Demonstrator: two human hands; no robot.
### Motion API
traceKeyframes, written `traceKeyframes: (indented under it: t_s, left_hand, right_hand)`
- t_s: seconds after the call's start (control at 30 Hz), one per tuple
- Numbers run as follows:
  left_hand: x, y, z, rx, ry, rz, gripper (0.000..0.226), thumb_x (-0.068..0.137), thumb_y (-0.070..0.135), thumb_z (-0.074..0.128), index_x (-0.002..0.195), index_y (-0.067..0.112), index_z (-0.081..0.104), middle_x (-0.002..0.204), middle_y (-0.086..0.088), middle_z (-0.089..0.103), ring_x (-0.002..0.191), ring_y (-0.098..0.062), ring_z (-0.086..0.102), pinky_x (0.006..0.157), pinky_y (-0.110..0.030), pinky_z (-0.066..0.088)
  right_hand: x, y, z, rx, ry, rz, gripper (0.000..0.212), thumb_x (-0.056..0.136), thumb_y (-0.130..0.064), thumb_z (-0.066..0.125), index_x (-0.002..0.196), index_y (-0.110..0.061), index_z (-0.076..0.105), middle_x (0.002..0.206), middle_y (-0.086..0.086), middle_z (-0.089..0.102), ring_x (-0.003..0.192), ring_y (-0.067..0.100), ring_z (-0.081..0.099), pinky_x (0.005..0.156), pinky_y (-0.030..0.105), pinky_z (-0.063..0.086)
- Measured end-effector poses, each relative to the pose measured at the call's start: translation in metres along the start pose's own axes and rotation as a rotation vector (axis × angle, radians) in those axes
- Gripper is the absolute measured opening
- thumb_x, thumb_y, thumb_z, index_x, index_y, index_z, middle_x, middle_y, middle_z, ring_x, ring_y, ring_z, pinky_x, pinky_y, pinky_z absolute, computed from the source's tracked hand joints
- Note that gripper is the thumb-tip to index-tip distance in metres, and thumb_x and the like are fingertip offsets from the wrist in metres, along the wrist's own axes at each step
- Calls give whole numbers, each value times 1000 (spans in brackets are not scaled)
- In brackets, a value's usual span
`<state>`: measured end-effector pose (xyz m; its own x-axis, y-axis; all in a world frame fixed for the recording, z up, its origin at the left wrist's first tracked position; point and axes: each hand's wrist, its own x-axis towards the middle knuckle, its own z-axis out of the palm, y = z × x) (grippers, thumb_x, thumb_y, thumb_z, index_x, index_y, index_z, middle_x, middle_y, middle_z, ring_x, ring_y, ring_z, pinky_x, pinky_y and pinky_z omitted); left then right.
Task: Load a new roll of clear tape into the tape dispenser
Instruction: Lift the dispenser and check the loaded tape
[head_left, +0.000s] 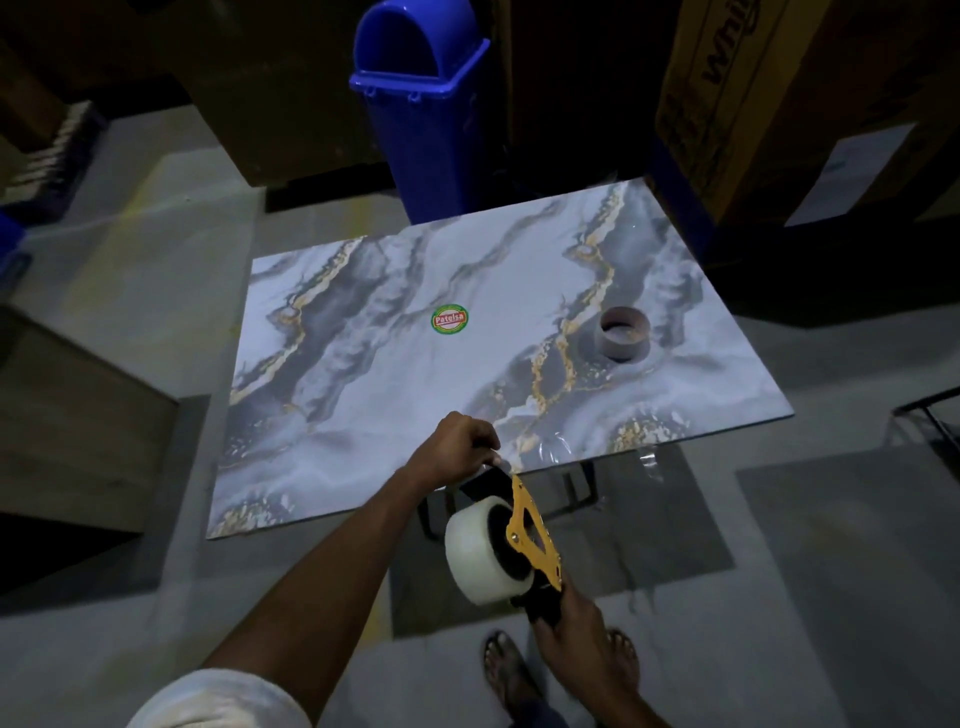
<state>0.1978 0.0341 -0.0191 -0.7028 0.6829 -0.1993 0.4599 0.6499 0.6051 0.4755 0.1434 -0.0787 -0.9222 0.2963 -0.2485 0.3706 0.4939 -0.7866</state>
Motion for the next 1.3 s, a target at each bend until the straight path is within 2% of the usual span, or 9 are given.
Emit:
traceKeyframes:
  t_s: [0.33, 0.43, 0.6, 0.77, 0.9, 0.97, 1.07, 1.2, 1.3]
  left_hand:
    - [43, -6, 28, 125, -56, 50, 3, 82, 7, 74, 81, 5, 75, 79, -11, 72, 77, -27, 66, 70, -36, 51]
    - [51, -10, 31, 193, -76, 68, 5, 81, 8, 74, 82, 3, 73, 87, -15, 61, 80, -29, 58, 71, -37, 48]
    - [52, -18, 36, 269, 129, 151, 27, 76, 35, 77, 87, 19, 59, 101, 1, 55, 94, -22, 47, 75, -39, 39]
    - [48, -32, 33, 102, 199, -165, 68, 50, 80, 78, 60, 21, 46, 63, 9, 55, 73, -15, 50, 62, -34, 24]
    - [54, -32, 33, 118, 147, -200, 64, 51, 80, 78, 54, 20, 56, 56, 9, 58, 76, -18, 56, 68, -37, 30]
    - [56, -30, 32, 141, 124, -210, 62, 52, 79, 79, 53, 21, 57, 58, 10, 58, 81, -19, 56, 71, -38, 32]
    - [55, -28, 33, 167, 116, -222, 63, 54, 78, 79, 52, 20, 56, 60, 8, 57, 85, -20, 54, 72, -39, 32]
    - [55, -28, 33, 175, 122, -219, 65, 54, 82, 76, 52, 20, 56, 61, 7, 58, 85, -22, 55, 71, -39, 33]
    - [56, -28, 33, 178, 112, -240, 66, 52, 83, 76, 53, 20, 58, 61, 5, 59, 85, -23, 57, 74, -40, 37]
  right_hand:
    - [23, 0, 3, 81, -23, 178, 36, 89, -11, 69, 124, -9, 59, 96, -14, 71, 96, 15, 68, 73, 19, 42]
    - [26, -5, 2, 97, -42, 186, 38, 93, -18, 66, 129, -13, 57, 101, -4, 71, 94, 15, 67, 75, 17, 45]
    - [26, -10, 3, 60, -87, 216, 31, 94, -13, 65, 125, -9, 60, 86, -25, 54, 78, -14, 53, 66, -2, 39]
    - [27, -25, -6, 40, -53, 249, 9, 94, -19, 65, 101, -23, 64, 80, -23, 58, 75, 4, 61, 63, 7, 40]
    - [26, -32, -12, 3, -65, 278, 26, 94, -13, 60, 82, -35, 56, 66, -18, 56, 69, 6, 56, 61, 1, 39]
    - [23, -31, -14, -21, -81, 289, 10, 93, -13, 61, 94, -21, 68, 79, -5, 70, 78, 15, 62, 65, -2, 37]
    - [11, -37, -20, -133, -75, 227, 29, 88, -29, 62, 101, -6, 75, 93, 13, 77, 92, 24, 67, 68, -10, 27]
    - [-6, -36, -25, -244, -56, 205, 32, 66, -43, 58, 64, -15, 74, 54, 0, 69, 73, 13, 60, 48, -3, 25]
    - [-6, -37, -27, -285, 10, 224, 23, 72, -36, 65, 72, -15, 76, 61, 0, 72, 84, 15, 60, 67, 10, 33]
